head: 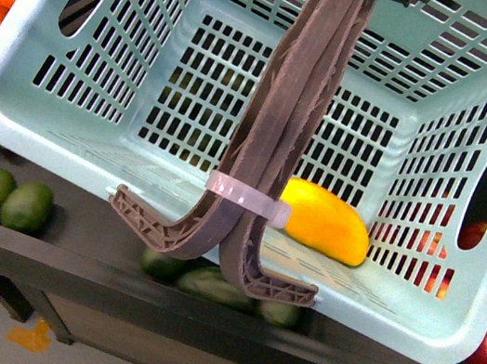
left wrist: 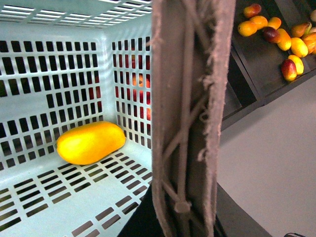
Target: Pick mango and avocado into basket
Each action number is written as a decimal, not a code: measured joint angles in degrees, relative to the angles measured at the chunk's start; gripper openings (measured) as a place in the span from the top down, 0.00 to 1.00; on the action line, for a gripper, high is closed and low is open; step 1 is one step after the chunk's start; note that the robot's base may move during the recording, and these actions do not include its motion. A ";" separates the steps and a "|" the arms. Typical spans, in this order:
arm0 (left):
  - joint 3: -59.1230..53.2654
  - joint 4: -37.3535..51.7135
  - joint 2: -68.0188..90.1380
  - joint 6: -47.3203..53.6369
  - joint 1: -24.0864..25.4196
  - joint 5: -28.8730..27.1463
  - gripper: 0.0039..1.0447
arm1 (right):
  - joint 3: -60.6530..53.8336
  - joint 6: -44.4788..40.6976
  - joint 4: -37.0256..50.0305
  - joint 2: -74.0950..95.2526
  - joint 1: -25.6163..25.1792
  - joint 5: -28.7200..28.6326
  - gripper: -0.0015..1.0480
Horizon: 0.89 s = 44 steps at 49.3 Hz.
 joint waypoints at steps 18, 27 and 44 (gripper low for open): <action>0.00 0.00 -0.04 0.20 0.11 -0.57 0.92 | 0.00 -0.02 -0.17 0.15 0.00 0.04 0.07; 0.00 -0.02 -0.04 -0.02 0.11 -0.02 0.92 | 0.00 -0.04 -0.11 0.02 0.00 -0.07 0.07; 0.04 0.00 -0.20 0.37 0.22 -0.59 0.92 | -0.02 -0.04 -0.09 0.11 -0.09 -0.37 0.07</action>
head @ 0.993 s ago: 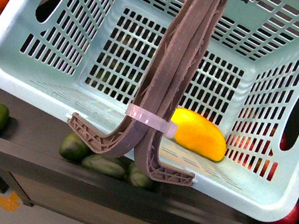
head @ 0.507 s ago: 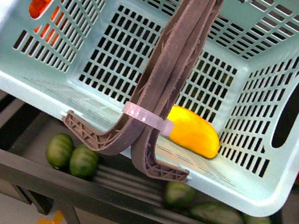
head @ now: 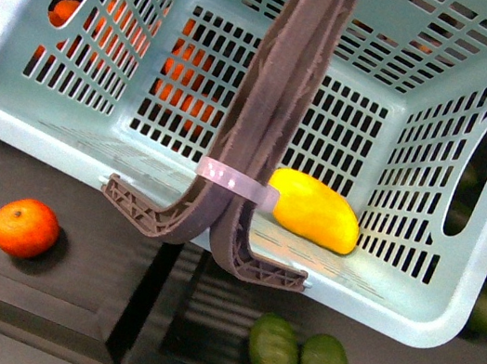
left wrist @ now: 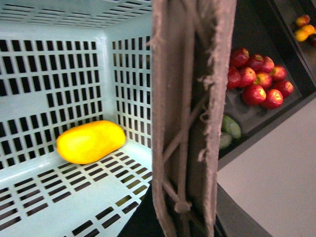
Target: Pick mango and avocado into basket
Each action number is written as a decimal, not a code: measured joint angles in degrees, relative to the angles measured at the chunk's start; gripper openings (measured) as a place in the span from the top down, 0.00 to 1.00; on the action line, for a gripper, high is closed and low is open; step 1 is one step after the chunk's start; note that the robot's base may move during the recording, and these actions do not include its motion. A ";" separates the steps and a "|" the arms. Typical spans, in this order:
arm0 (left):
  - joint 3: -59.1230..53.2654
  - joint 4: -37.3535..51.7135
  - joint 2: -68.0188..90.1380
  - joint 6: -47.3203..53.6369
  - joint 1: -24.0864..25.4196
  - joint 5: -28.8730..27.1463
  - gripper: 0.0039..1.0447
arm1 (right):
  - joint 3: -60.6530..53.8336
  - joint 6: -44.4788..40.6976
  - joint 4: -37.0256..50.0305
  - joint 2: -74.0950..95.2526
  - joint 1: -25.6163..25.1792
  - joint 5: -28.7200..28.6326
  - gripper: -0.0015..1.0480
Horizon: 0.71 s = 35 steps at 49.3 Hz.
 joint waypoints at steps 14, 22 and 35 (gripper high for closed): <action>0.00 -0.02 -0.02 -0.09 0.33 -0.85 0.92 | 0.00 0.02 0.04 -0.04 0.02 0.26 0.07; 0.00 0.00 -0.02 -0.15 0.02 0.83 0.92 | 0.00 0.02 0.04 -0.07 0.04 0.26 0.07; 0.00 -0.02 -0.02 -0.44 -0.42 0.74 0.92 | 4.44 14.97 0.55 14.99 -1.64 18.60 0.07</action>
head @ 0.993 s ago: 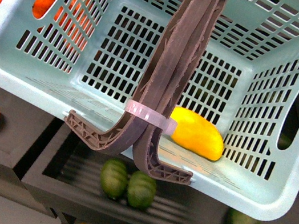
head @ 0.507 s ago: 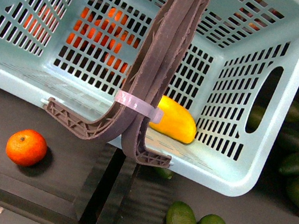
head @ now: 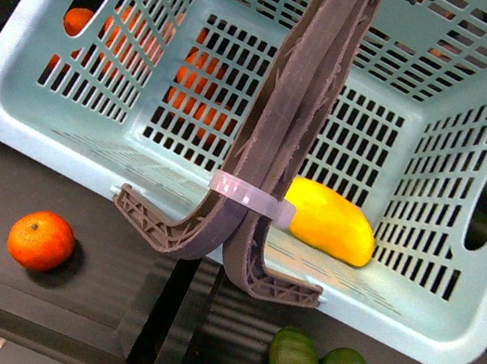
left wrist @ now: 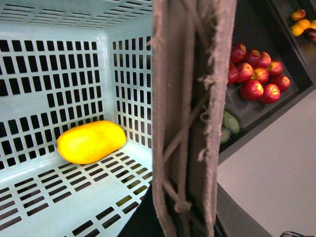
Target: Pick mango and avocado into basket
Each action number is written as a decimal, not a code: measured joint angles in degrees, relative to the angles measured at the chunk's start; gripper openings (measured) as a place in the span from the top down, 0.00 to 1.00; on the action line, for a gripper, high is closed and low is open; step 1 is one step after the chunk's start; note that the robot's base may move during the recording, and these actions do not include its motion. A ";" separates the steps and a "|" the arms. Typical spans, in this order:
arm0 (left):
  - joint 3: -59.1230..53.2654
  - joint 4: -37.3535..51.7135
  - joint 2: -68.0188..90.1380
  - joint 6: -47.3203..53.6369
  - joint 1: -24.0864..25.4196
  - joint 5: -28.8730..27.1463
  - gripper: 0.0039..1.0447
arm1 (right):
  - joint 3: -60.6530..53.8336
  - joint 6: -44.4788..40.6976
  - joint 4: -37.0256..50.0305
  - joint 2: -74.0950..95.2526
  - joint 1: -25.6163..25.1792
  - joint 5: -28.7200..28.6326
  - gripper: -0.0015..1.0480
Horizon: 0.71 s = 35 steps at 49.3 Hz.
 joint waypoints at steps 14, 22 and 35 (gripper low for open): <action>0.00 0.00 0.00 0.04 0.33 -0.90 0.92 | 13.14 3.82 12.87 33.81 -8.00 -5.11 0.07; 0.00 0.00 0.00 0.07 0.33 -0.70 0.92 | 23.96 2.99 17.44 55.69 -9.68 -9.35 0.07; 0.00 0.00 0.00 0.00 0.26 -0.22 0.92 | 41.88 -8.33 17.00 84.04 -11.61 -17.94 0.07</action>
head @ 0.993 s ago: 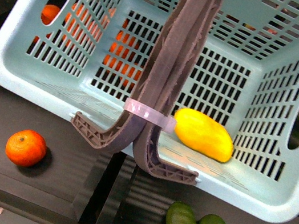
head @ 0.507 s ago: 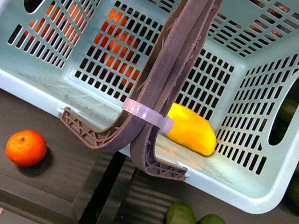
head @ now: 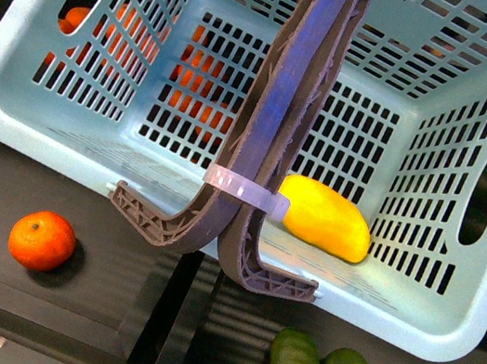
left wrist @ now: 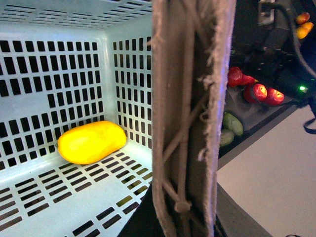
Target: Pick mango and avocado into basket
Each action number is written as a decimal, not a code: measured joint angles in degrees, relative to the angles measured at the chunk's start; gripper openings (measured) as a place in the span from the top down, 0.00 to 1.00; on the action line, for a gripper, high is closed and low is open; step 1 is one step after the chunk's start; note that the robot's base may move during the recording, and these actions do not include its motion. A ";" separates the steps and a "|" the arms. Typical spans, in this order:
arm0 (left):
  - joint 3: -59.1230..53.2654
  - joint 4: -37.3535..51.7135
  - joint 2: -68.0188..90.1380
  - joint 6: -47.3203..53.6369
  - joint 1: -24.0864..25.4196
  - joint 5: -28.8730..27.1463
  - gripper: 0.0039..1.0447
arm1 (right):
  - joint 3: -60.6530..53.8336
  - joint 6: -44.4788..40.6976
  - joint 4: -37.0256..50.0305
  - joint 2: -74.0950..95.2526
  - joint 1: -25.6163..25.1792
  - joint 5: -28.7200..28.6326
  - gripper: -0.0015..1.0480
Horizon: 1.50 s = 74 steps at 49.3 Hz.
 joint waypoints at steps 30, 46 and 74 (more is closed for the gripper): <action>0.00 0.00 0.00 0.00 0.00 -0.37 0.92 | 23.63 -30.62 -21.24 28.35 -2.99 -21.44 0.07; 0.00 0.00 0.00 0.02 0.00 -0.44 0.92 | 24.85 -41.59 -22.82 33.62 -4.85 -21.55 0.07; 0.00 0.00 0.00 0.02 0.00 -0.42 0.92 | 26.25 -39.36 -15.78 38.71 -5.77 -18.49 0.07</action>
